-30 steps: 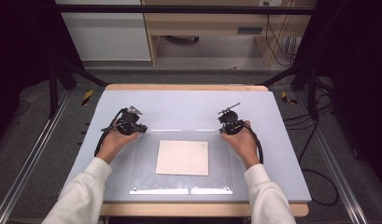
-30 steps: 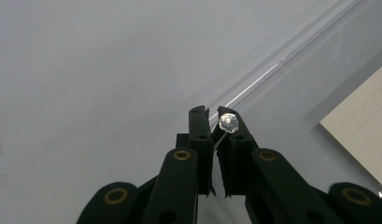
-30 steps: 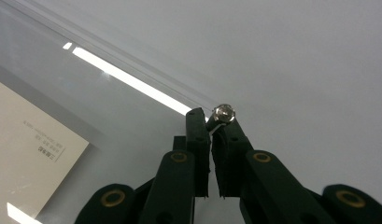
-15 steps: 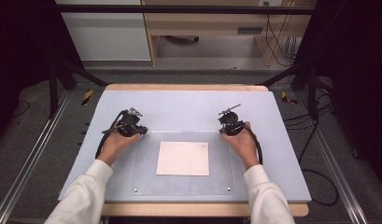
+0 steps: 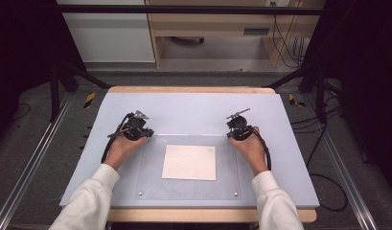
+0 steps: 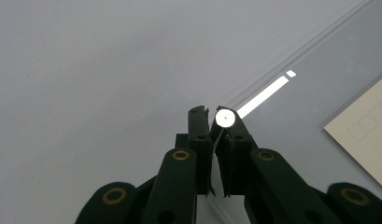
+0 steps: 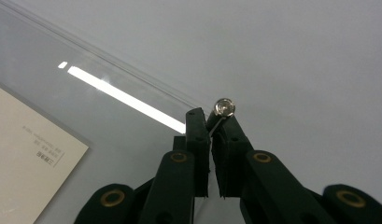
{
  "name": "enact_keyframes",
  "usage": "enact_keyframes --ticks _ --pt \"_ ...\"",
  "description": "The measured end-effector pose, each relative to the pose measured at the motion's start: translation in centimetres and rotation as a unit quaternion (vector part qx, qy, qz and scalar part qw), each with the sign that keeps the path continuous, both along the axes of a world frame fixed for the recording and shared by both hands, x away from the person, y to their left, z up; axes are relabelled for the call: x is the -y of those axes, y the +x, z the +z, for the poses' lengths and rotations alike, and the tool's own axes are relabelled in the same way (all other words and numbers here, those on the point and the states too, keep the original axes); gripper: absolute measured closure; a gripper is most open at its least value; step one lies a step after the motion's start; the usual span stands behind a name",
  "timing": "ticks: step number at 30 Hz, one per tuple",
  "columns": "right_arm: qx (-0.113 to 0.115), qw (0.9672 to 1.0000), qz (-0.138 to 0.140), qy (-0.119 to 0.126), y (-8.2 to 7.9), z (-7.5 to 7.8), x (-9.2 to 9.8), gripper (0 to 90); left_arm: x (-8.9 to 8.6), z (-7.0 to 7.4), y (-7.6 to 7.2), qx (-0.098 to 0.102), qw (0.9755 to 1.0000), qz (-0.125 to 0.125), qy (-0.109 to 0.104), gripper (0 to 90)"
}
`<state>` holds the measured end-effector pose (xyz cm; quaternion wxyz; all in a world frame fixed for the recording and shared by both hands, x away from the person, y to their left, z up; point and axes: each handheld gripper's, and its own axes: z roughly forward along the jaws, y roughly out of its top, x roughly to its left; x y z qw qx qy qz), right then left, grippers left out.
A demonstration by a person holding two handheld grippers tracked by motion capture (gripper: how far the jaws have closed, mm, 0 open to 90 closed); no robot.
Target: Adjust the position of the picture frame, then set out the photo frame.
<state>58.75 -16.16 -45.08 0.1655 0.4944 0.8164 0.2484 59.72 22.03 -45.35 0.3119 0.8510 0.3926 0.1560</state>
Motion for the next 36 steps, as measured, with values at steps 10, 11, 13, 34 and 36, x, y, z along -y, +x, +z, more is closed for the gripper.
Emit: enact_keyframes --ticks 10,11,13,34,36 --pt "0.099 0.9948 0.019 0.012 -1.9 0.8 0.6 54.3 -0.6 1.0 -2.0 0.091 0.9952 0.032 -0.013 48.3" --pt "0.099 0.9948 0.019 0.012 -1.9 0.8 0.6 54.3 -0.6 1.0 -2.0 0.091 0.9952 0.032 -0.013 45.0" --pt "0.117 0.9928 0.012 0.022 -2.3 0.9 0.7 46.2 -0.8 1.3 -2.5 0.106 0.9932 0.043 -0.024 36.5" --pt "0.207 0.9781 0.012 0.013 -5.1 0.7 0.2 30.6 -0.9 1.9 -5.6 0.156 0.9861 0.016 -0.056 8.3" --pt "0.212 0.9771 0.016 0.009 -5.3 0.6 0.1 34.5 -0.9 1.9 -5.7 0.157 0.9856 0.016 -0.061 9.4"
